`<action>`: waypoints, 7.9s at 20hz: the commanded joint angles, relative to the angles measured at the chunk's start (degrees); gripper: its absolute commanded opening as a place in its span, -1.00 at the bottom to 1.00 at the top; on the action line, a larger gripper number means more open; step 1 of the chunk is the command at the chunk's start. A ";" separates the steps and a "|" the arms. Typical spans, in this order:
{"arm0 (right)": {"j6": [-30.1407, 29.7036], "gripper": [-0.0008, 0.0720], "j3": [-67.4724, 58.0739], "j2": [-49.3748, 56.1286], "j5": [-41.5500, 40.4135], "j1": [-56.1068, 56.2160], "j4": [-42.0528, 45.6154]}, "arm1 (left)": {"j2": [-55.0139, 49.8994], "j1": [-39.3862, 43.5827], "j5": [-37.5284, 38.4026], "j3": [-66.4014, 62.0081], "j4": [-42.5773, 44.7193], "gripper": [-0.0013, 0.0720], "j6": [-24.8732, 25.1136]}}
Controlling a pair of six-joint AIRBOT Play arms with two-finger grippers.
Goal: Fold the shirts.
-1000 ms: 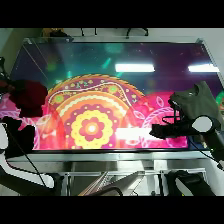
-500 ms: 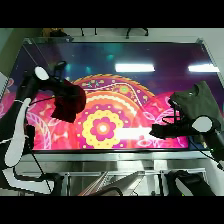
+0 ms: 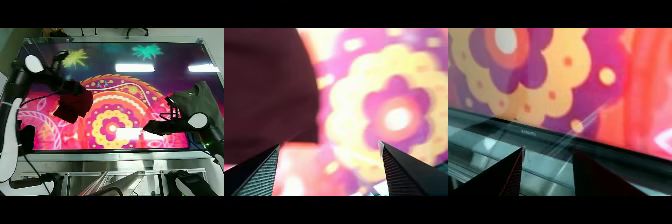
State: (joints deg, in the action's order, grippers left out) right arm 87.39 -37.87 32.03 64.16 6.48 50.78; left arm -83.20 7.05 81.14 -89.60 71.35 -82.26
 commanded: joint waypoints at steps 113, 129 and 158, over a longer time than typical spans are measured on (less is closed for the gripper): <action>-37.79 -0.92 -63.52 41.29 9.33 -0.04 -28.57 | 13.86 -0.37 -0.28 -3.39 -12.87 -0.93 0.59; -14.05 -0.53 -41.38 34.56 26.27 -11.65 2.03 | -4.33 -13.53 -9.60 18.86 -12.48 -0.93 8.33; -25.79 -0.92 -2.89 18.40 -10.21 -1.66 -22.51 | 2.23 -13.94 -9.38 18.69 -13.53 -0.93 8.81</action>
State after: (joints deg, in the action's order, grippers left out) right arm 64.77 -33.82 52.42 49.08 6.35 30.76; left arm -84.82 -6.42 72.01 -70.76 58.41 -73.45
